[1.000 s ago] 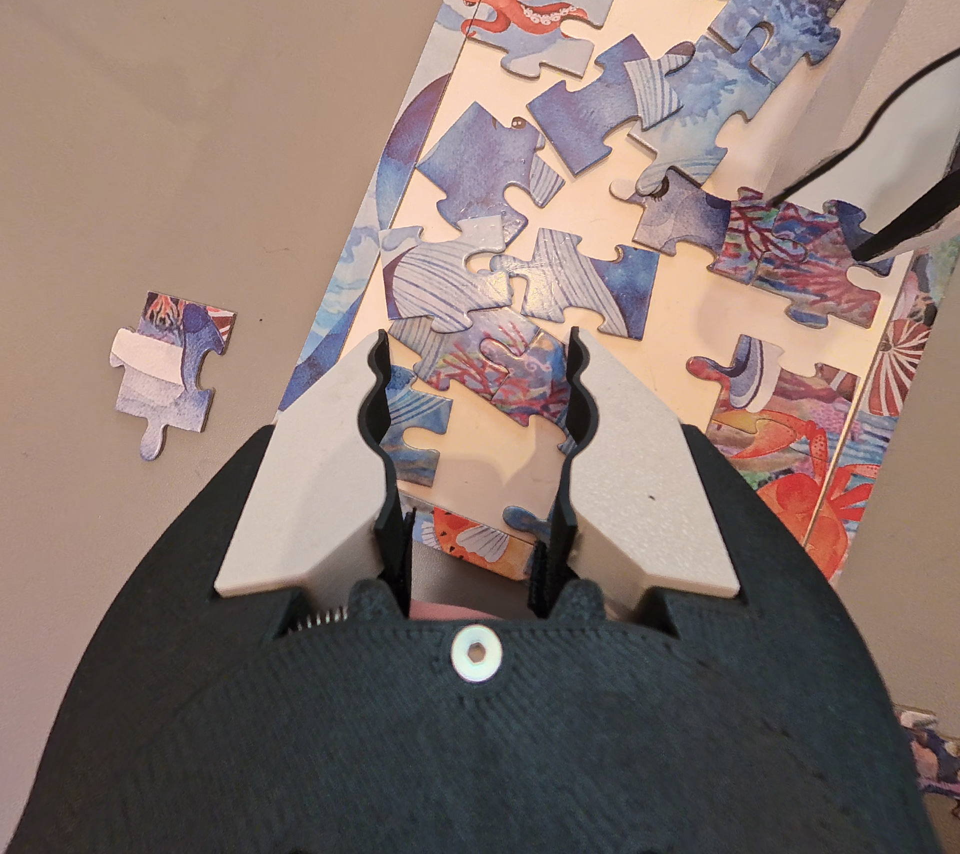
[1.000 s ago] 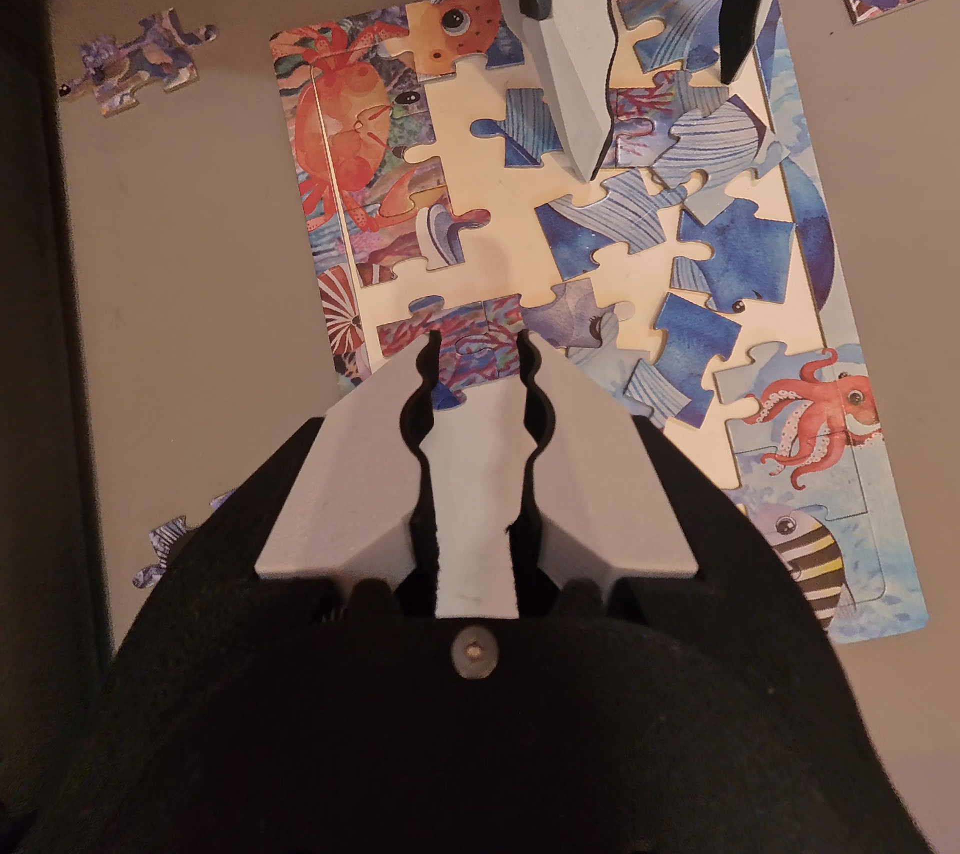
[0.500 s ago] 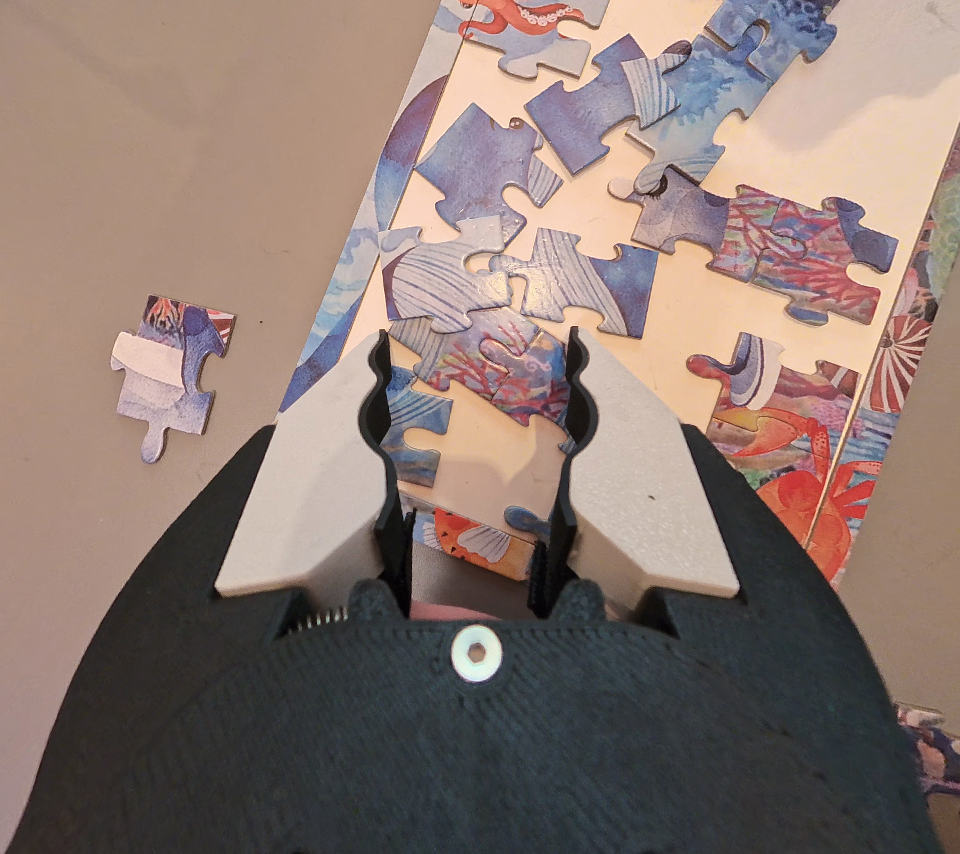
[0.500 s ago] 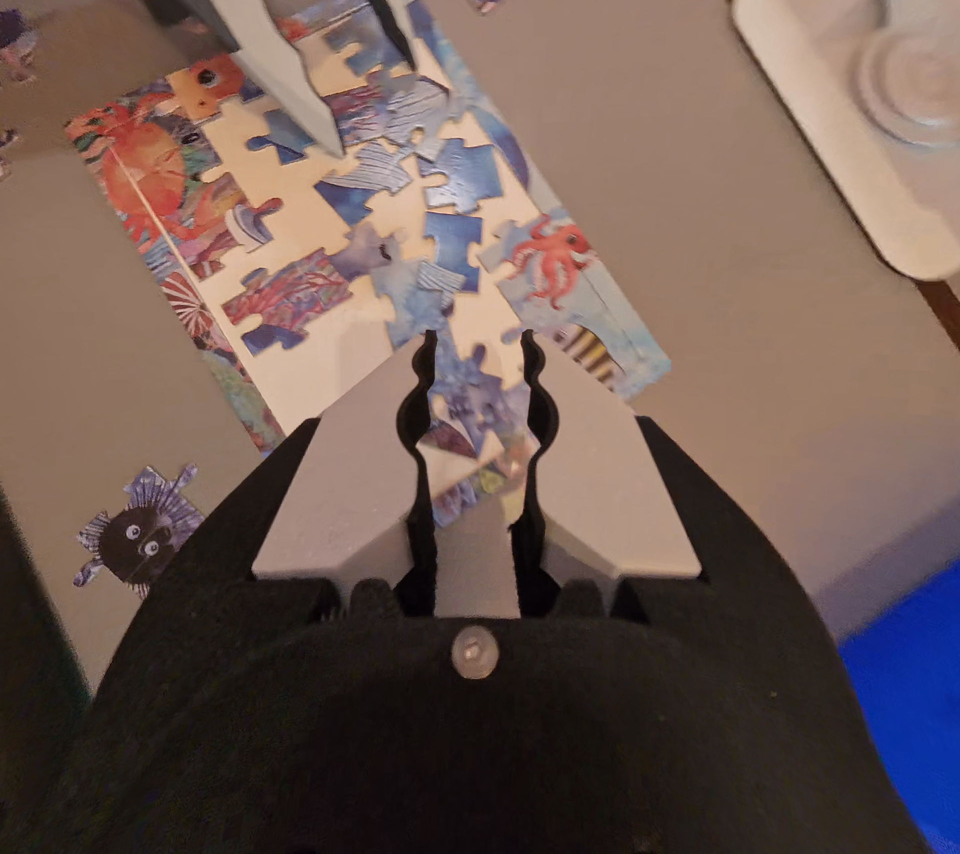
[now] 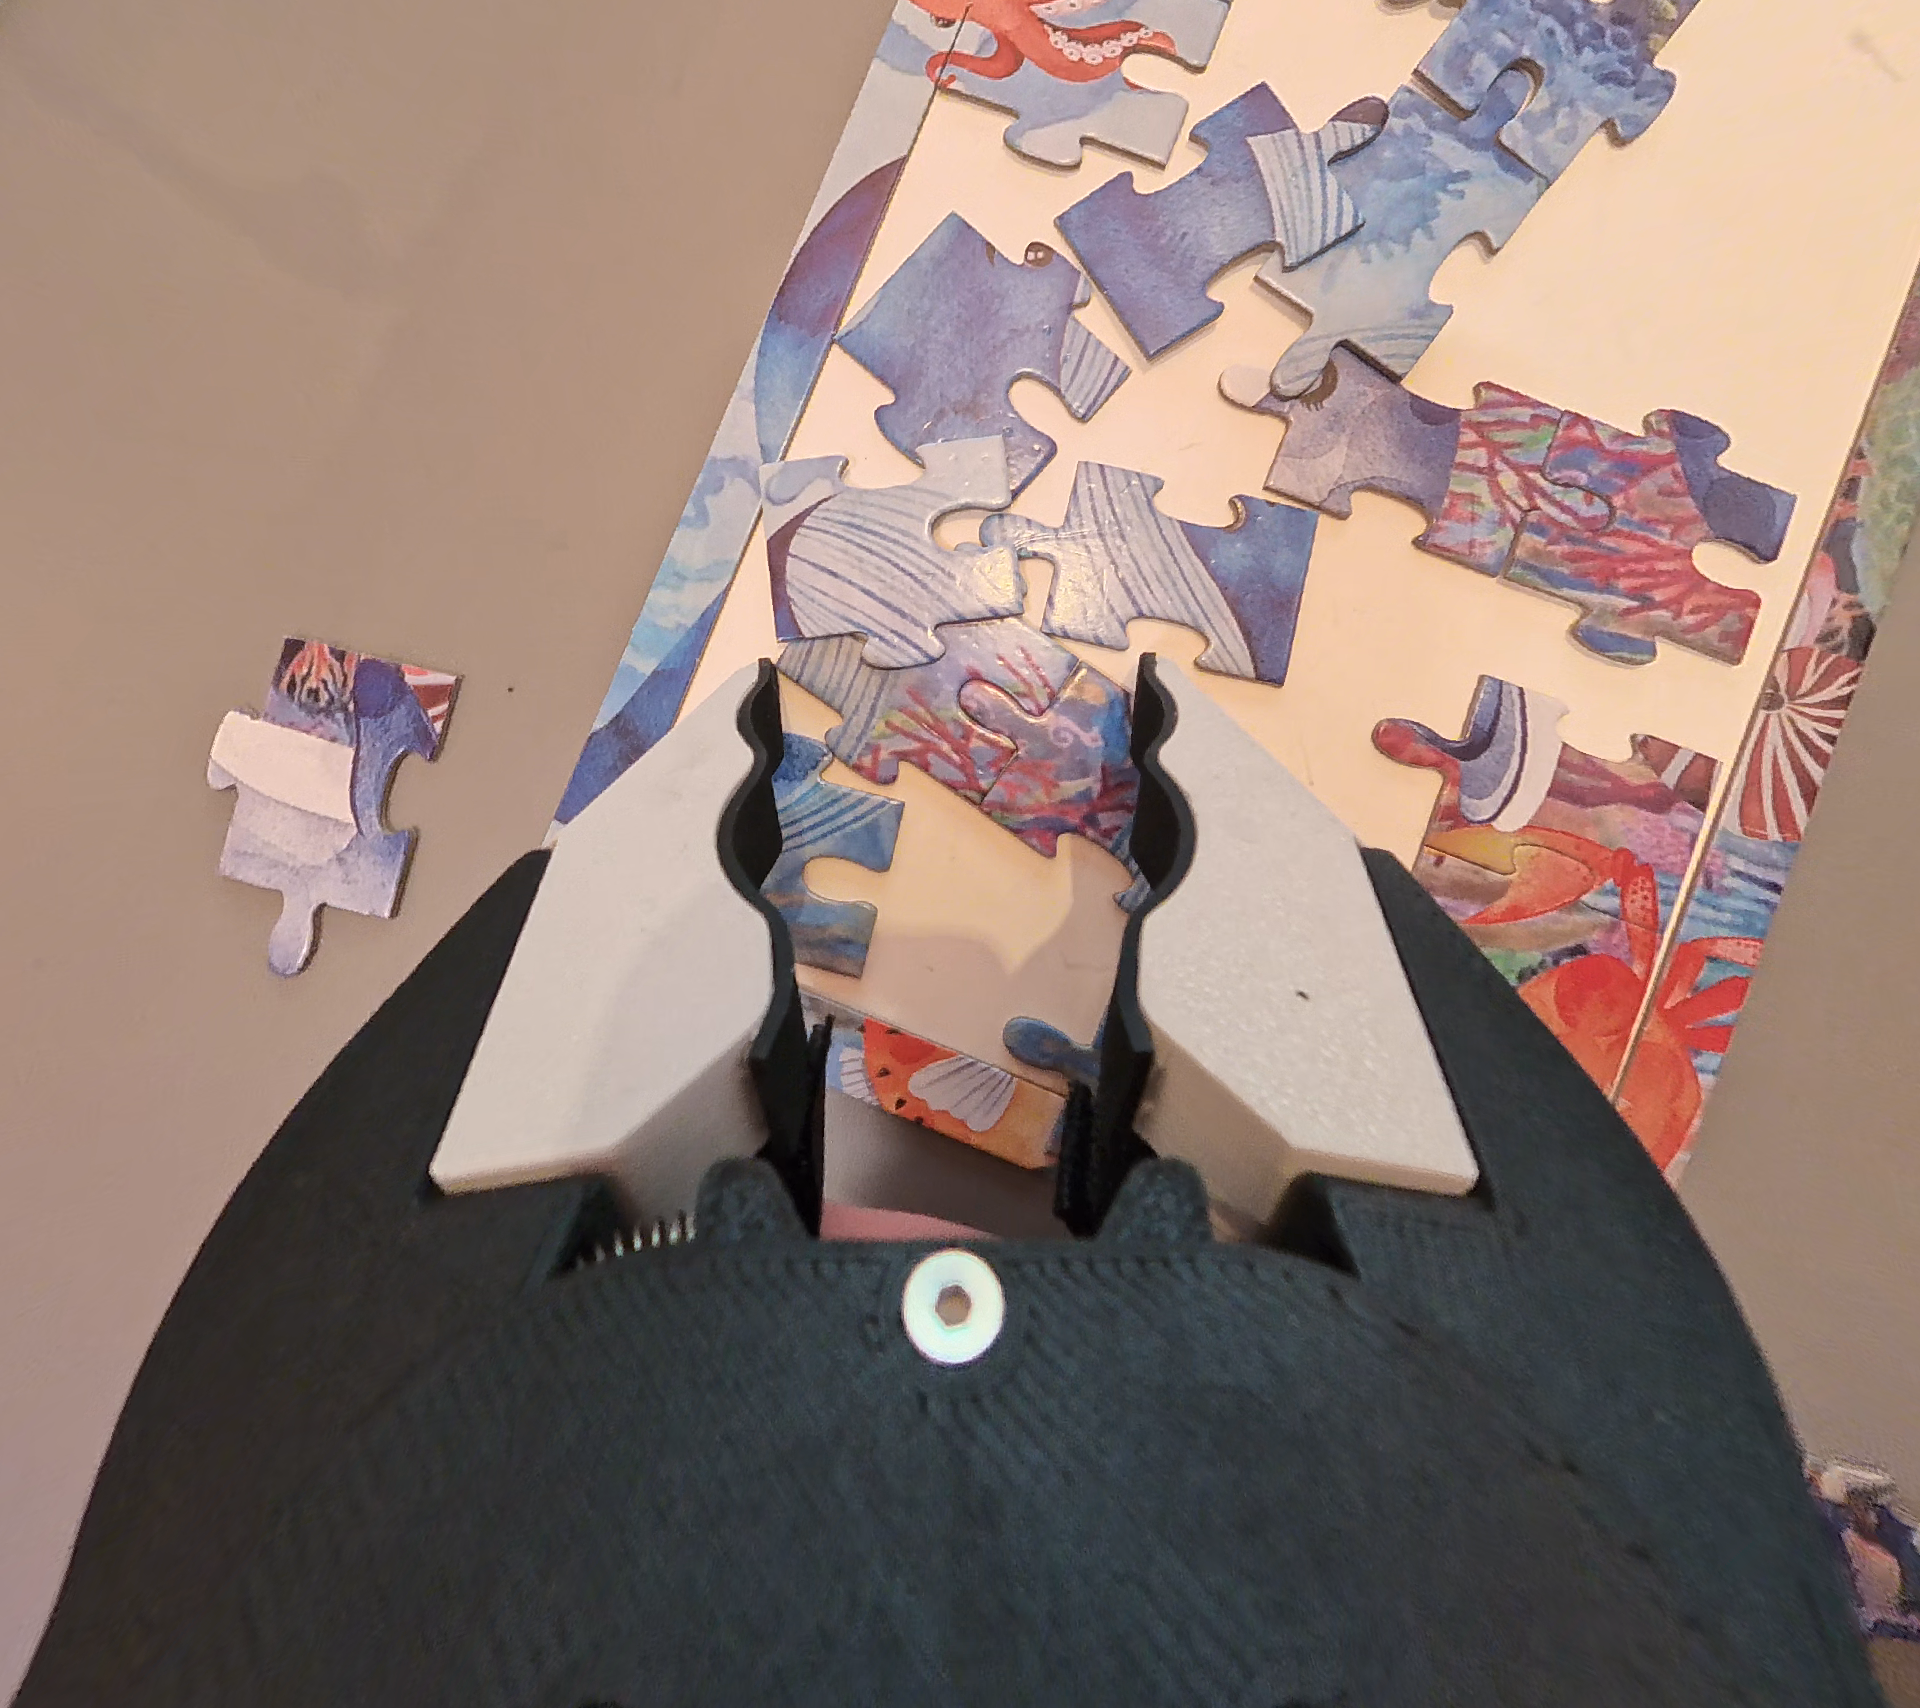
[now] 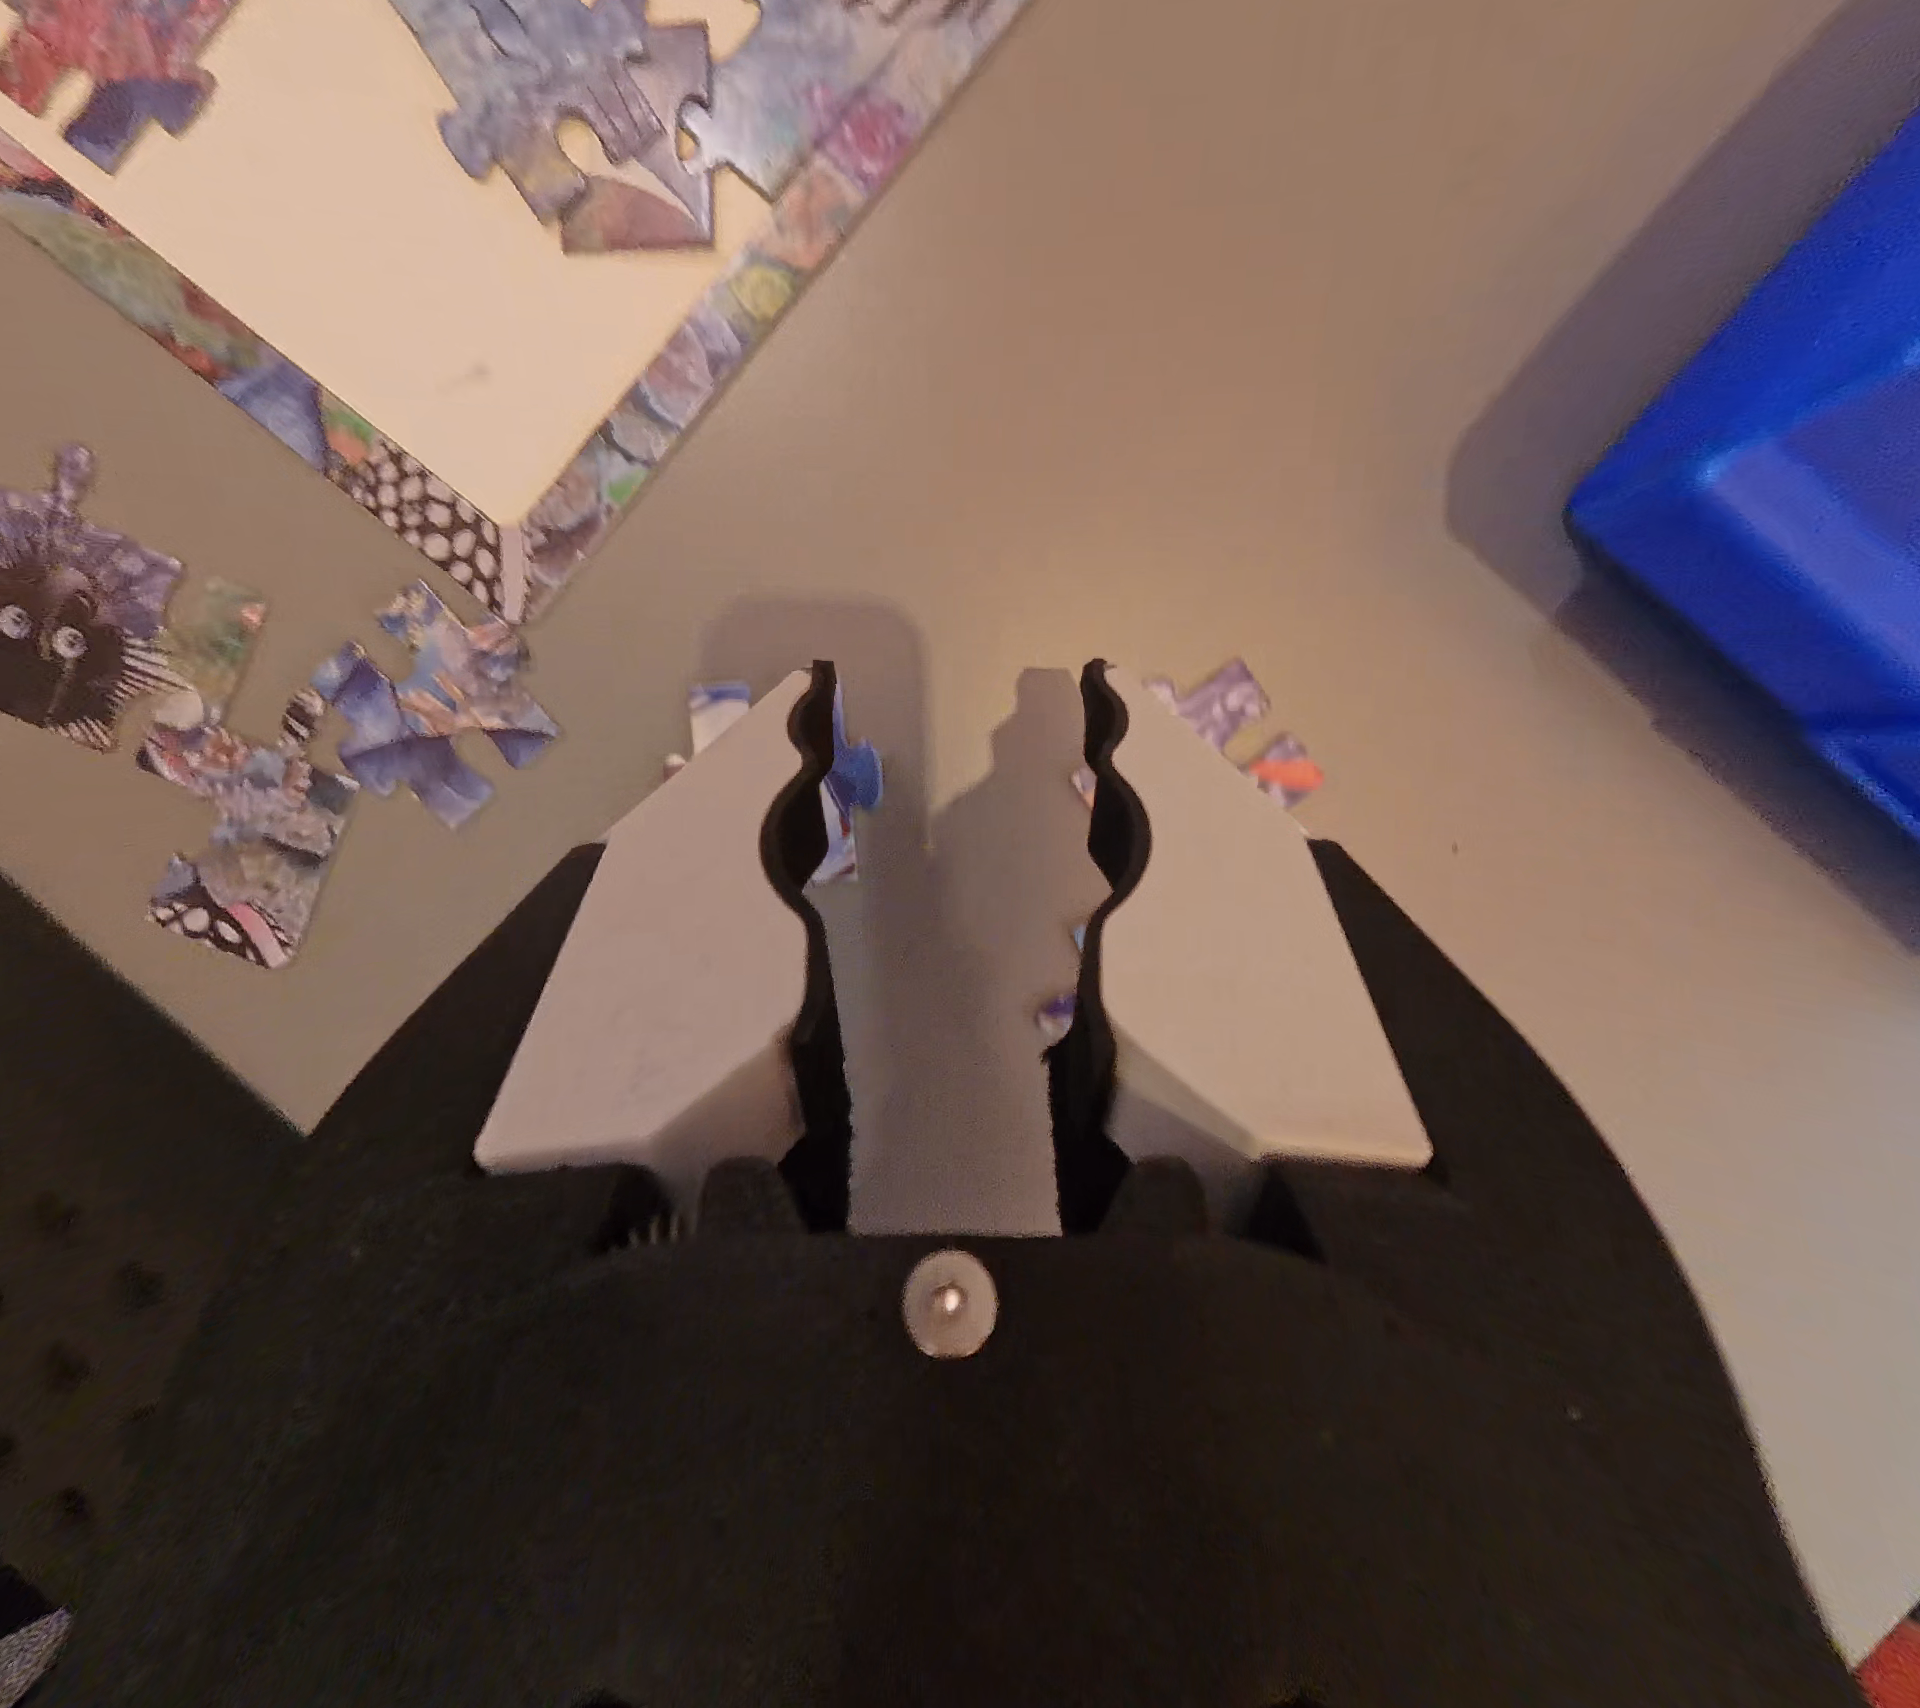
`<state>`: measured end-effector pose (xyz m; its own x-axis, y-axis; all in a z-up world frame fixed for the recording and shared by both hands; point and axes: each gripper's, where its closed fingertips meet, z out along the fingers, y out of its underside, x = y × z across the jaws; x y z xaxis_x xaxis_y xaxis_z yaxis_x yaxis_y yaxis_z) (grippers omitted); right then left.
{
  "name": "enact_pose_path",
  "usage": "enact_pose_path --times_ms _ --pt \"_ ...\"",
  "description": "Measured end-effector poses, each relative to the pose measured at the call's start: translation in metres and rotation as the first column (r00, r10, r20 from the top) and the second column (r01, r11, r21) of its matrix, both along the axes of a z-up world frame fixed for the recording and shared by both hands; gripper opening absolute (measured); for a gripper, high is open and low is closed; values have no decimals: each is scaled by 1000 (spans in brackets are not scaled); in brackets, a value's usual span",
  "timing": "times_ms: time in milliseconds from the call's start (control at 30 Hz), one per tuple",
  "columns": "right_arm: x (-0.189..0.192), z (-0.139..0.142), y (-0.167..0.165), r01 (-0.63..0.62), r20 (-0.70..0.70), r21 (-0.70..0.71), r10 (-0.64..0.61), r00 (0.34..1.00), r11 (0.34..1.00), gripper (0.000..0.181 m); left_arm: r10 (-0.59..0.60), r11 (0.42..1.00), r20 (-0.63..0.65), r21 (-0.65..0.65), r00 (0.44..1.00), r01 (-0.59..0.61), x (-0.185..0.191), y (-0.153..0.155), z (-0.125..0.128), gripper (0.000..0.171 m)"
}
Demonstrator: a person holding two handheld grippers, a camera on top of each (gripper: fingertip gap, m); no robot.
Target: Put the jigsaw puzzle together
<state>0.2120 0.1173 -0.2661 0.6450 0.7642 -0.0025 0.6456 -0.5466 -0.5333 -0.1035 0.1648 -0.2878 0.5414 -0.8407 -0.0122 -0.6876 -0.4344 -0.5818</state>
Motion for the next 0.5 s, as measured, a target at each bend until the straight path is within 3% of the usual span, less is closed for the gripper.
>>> enact_pose_path --times_ms 167,333,500 --pt "29 -6 -12 67 -18 -11 -67 998 998 53 -2 1000 3 2 1000 2 3 1 0 66" --pt "13 -10 -33 -21 -66 -68 16 998 997 52 -3 1000 6 2 1000 3 2 1 0 66" --pt "-5 -24 -39 -60 -11 -85 59 998 995 51 -3 1000 8 2 1000 3 1 2 -1 66"
